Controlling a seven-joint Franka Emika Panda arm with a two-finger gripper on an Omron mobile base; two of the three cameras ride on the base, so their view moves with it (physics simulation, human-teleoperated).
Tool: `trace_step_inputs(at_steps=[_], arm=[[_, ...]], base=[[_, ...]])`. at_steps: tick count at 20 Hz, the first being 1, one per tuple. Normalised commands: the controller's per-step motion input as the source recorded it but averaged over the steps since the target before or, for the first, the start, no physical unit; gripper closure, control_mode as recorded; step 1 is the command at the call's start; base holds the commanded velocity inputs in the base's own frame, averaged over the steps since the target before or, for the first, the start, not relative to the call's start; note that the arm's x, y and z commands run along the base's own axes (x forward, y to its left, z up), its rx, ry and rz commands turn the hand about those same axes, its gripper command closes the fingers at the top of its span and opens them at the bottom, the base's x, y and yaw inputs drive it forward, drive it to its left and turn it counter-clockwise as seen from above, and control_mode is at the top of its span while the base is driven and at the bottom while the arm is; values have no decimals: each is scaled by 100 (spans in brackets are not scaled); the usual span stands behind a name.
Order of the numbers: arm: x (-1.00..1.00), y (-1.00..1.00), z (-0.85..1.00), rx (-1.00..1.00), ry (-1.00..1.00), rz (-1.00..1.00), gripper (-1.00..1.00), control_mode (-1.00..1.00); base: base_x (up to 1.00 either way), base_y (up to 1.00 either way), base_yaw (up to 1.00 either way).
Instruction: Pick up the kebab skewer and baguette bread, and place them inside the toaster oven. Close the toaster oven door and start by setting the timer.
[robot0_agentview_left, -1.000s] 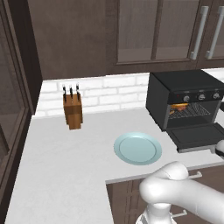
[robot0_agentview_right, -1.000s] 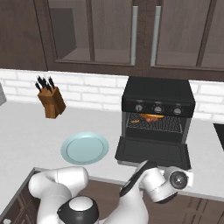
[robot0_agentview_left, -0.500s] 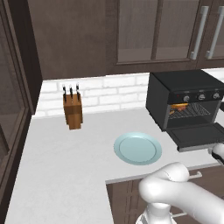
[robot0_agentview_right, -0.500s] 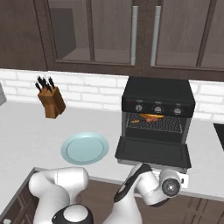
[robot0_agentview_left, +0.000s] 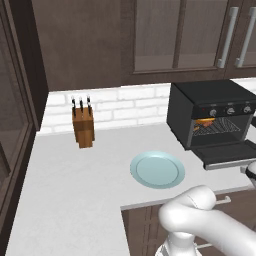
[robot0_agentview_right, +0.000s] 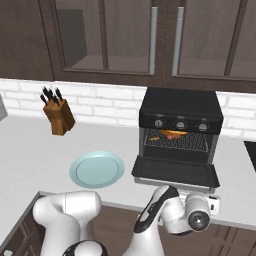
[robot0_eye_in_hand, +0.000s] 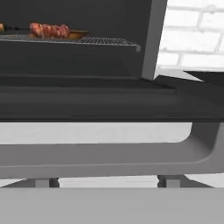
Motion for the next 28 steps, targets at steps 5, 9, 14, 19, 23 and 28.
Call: trace_step_inputs(at_steps=[5,9,14,19,23,28], arm=[[68,24,56,0,-3,0,100,-100],[62,24,48,0,0,0,100,-100],[57,18,55,0,0,0,100,-100],[59,26,62,0,0,0,100,-100],[61,26,55,0,0,0,100,-100],[72,44,44,0,0,0,-100,-100]], base=[[0,0,0],[0,0,0],[0,0,0],[0,0,0],[0,0,0],[0,0,0]])
